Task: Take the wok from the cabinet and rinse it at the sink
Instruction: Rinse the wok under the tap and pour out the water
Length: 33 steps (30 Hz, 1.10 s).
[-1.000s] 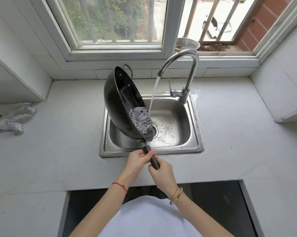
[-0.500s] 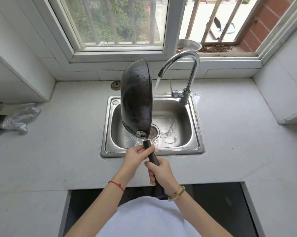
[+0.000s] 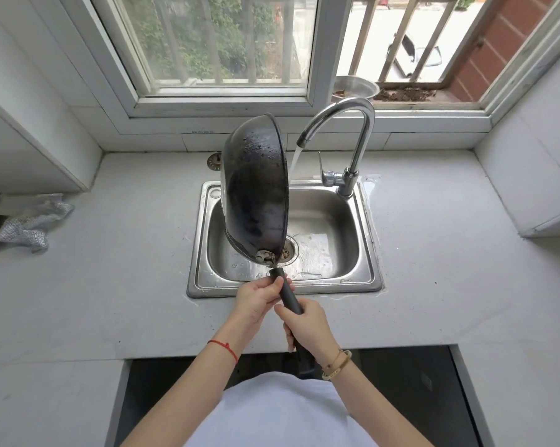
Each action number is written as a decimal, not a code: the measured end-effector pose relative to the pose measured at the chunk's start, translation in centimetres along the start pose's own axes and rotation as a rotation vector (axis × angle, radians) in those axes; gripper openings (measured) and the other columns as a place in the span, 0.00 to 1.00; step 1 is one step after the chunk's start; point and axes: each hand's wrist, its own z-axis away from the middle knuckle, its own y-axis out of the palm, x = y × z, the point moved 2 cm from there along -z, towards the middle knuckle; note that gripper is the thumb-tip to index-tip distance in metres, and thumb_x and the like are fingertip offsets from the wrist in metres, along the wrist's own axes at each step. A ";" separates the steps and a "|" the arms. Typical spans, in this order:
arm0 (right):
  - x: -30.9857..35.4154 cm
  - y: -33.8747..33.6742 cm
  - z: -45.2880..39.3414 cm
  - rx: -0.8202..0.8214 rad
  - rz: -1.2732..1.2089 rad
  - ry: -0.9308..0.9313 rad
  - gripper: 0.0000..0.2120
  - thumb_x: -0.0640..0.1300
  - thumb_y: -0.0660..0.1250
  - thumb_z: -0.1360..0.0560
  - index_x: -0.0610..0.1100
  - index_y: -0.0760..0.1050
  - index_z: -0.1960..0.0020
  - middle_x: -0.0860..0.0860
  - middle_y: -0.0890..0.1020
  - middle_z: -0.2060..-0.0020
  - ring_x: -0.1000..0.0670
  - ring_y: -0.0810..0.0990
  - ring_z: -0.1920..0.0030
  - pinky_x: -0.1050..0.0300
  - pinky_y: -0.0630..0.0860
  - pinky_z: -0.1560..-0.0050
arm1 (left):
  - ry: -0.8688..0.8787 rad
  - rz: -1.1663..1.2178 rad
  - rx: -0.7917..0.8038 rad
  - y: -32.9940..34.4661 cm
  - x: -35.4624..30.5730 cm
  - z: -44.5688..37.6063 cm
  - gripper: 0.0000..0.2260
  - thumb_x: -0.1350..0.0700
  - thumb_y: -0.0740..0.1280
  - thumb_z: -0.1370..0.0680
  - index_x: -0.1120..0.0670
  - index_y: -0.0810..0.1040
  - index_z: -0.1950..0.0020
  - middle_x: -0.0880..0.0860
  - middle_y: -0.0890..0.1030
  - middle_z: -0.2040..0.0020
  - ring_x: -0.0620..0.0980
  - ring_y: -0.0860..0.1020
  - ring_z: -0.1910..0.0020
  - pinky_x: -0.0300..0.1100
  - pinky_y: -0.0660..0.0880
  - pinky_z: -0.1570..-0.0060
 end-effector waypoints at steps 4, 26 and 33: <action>-0.1 0.2 0.4 -0.236 0.459 -0.055 0.09 0.46 0.65 0.25 0.41 0.77 0.58 0.43 0.82 0.66 0.41 0.82 0.66 0.52 0.78 0.66 | 0.026 -0.042 -0.034 0.5 0.1 0.0 0.05 0.63 0.69 0.23 0.63 0.83 0.51 0.57 0.87 0.58 0.52 0.85 0.55 0.41 0.81 0.49; -2.0 -0.3 -0.7 -0.093 0.159 -0.061 0.11 0.39 0.64 0.25 0.42 0.70 0.66 0.45 0.72 0.77 0.48 0.72 0.84 0.60 0.69 0.82 | 0.055 -0.202 -0.135 0.7 0.9 -0.5 0.05 0.58 0.76 0.28 0.55 0.86 0.53 0.51 0.87 0.57 0.48 0.84 0.54 0.42 0.79 0.47; -2.0 -0.8 -1.5 -0.116 0.105 -0.052 0.12 0.38 0.65 0.24 0.42 0.70 0.66 0.47 0.73 0.78 0.51 0.72 0.84 0.62 0.69 0.81 | 0.046 -0.263 -0.140 1.8 0.2 -1.4 0.05 0.58 0.77 0.29 0.52 0.84 0.55 0.42 0.86 0.64 0.35 0.83 0.63 0.27 0.77 0.65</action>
